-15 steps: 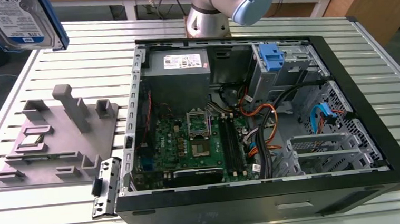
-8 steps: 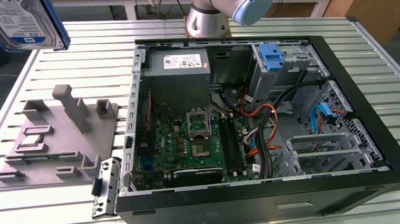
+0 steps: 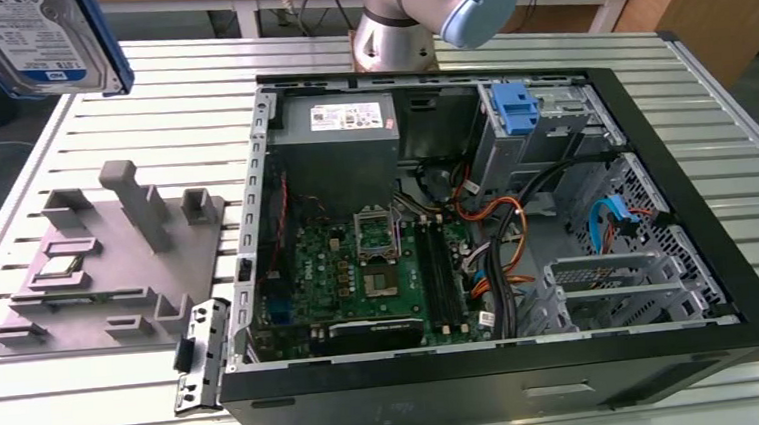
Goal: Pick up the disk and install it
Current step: 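Pick up the disk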
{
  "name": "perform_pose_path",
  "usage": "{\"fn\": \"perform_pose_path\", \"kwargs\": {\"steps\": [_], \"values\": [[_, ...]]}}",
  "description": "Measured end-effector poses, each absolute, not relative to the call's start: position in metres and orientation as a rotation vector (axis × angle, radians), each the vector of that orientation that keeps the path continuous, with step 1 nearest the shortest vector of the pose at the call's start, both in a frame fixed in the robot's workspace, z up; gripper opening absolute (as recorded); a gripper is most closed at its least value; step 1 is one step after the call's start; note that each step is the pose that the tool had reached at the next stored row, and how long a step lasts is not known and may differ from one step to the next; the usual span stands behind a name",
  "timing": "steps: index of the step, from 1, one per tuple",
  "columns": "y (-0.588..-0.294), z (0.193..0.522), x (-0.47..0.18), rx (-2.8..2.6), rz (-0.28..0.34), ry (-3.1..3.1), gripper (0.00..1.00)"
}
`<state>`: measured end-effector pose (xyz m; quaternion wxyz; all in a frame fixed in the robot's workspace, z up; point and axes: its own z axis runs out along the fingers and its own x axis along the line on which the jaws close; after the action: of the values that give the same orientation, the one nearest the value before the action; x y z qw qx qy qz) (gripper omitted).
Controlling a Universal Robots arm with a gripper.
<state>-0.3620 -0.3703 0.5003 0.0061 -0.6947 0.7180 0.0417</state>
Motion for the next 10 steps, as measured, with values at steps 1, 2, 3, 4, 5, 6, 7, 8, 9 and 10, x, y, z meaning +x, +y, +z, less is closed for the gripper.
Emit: {"fn": "perform_pose_path", "kwargs": {"steps": [1, 2, 3, 4, 5, 6, 7, 8, 9, 10], "values": [[-0.370, 0.500, -0.362, -2.174, 0.131, 2.247, 0.35], [-0.370, 0.500, -0.361, -2.174, 0.131, 2.247, 0.35], [-0.370, 0.500, -0.360, -2.174, 0.131, 2.247, 0.35], [-0.370, 0.500, -0.359, -2.174, 0.131, 2.247, 0.35], [-0.370, 0.500, -0.358, -2.174, 0.131, 2.247, 0.35], [-0.370, 0.500, -0.357, -2.174, 0.131, 2.247, 0.35], [-0.370, 0.500, -0.355, -2.174, 0.131, 2.247, 0.35], [-0.370, 0.500, -0.354, -2.174, 0.131, 2.247, 0.35], [-0.370, 0.500, -0.352, -2.174, 0.131, 2.247, 0.35], [-0.370, 0.500, -0.350, -2.174, 0.131, 2.247, 0.35]]}}
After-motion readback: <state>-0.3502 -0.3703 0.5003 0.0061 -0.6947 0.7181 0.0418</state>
